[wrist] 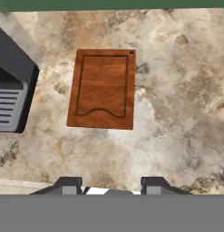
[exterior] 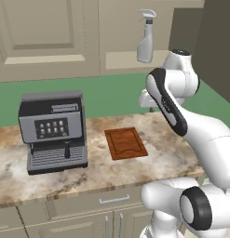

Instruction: Grab the spray bottle from the cabinet, then place it next to the cutting board for sanitizing. Then grab the dish brush from the countertop next to the sink and place it next to the cutting board.

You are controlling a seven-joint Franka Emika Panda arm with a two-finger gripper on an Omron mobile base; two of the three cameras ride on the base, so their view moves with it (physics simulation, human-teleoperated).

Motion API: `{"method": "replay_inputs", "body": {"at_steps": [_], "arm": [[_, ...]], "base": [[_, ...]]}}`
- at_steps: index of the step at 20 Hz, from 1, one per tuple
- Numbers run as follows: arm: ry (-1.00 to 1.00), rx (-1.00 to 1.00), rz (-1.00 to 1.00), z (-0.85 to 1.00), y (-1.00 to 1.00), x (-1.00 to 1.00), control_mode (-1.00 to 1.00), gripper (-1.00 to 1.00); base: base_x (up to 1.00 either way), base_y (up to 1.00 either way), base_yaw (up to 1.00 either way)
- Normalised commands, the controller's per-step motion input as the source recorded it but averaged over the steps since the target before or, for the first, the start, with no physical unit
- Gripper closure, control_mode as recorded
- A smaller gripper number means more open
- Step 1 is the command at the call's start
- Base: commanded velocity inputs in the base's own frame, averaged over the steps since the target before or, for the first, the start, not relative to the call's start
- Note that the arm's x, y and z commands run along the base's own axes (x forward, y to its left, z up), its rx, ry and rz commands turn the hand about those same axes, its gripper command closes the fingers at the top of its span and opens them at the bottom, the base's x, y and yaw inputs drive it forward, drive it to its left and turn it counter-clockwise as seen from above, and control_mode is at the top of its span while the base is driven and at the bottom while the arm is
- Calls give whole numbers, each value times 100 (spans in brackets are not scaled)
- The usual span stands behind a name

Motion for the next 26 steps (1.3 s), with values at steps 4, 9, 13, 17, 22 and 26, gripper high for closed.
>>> {"method": "replay_inputs", "body": {"at_steps": [4, 9, 13, 17, 22, 26], "arm": [[-9, -2, 0, 0, 1, -43, -100, -100], [-1, 0, 0, 0, 0, -53, -100, -100], [-7, 0, 0, 0, 0, -61, -100, -100], [-33, -6, 0, 20, 2, -65, -100, -100], [-42, -4, 0, 49, 2, -42, -100, -100], [-45, 0, 0, 64, 0, -26, -100, -100]], "base": [[0, 0, 0], [0, 0, 0], [0, 0, 0], [0, 0, 0], [0, 0, 0], [0, 0, 0]]}}
